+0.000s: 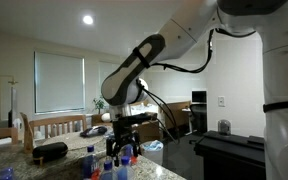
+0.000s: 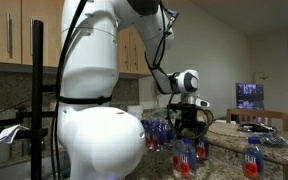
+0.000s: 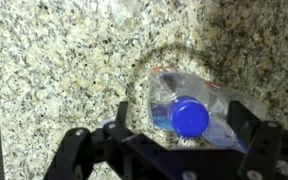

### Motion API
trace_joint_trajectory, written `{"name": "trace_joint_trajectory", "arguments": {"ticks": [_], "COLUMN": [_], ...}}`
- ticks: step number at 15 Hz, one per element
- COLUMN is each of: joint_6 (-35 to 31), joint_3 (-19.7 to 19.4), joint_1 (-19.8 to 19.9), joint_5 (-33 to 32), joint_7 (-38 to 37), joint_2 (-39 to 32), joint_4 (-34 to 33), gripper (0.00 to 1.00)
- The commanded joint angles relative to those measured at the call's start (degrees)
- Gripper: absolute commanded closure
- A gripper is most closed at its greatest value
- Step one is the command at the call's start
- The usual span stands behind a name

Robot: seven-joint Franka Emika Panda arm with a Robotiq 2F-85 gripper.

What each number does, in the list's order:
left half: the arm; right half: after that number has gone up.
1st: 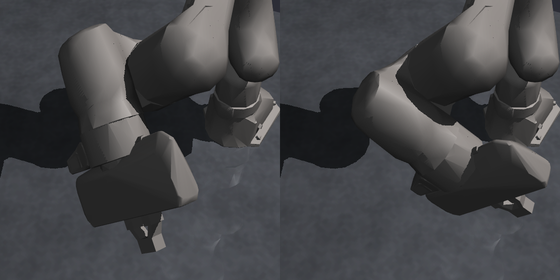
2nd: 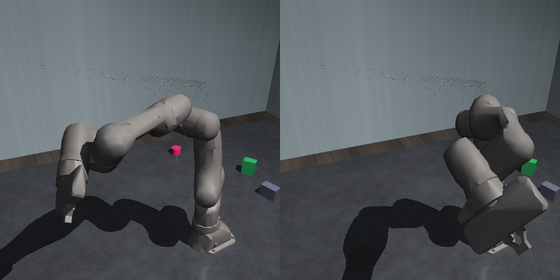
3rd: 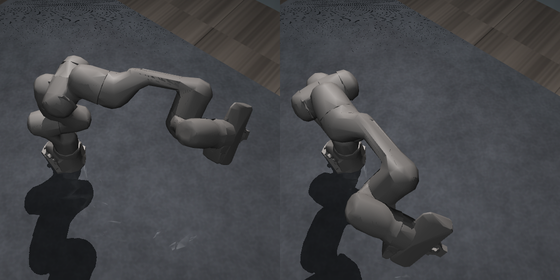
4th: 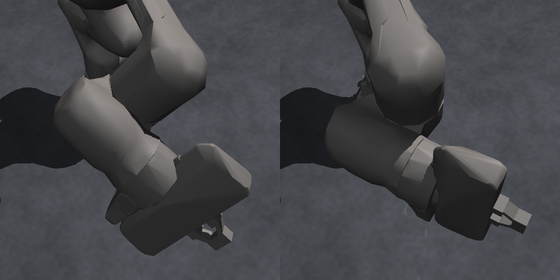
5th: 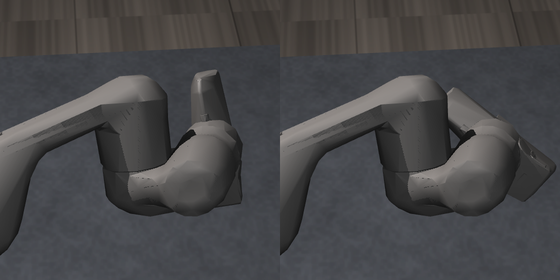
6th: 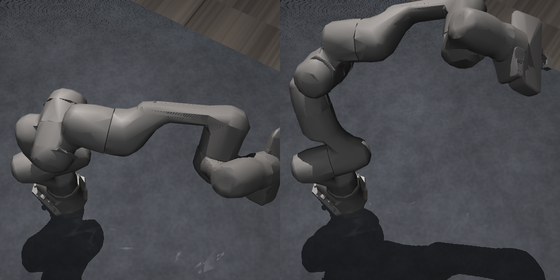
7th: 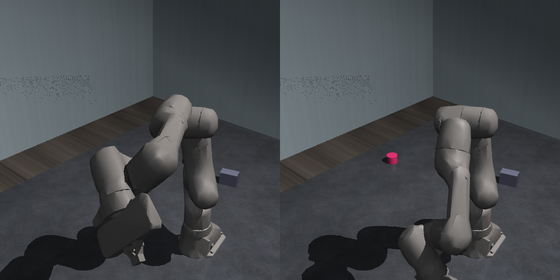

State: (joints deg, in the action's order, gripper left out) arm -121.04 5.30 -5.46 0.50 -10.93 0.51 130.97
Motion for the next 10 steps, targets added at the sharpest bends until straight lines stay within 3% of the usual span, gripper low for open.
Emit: {"name": "trace_joint_trajectory", "arguments": {"ticks": [1,6,10], "joint_6": [-3.29,-5.73,-5.19], "joint_3": [-0.11,-0.15,-0.04], "joint_1": [0.14,-0.05,-0.15], "joint_5": [-3.13,-7.78,-7.15], "joint_7": [-4.01,-8.77,-8.27], "joint_2": [-0.26,-0.73,-0.68], "joint_4": [0.94,1.09,1.07], "gripper": [0.27,0.61,0.87]}}
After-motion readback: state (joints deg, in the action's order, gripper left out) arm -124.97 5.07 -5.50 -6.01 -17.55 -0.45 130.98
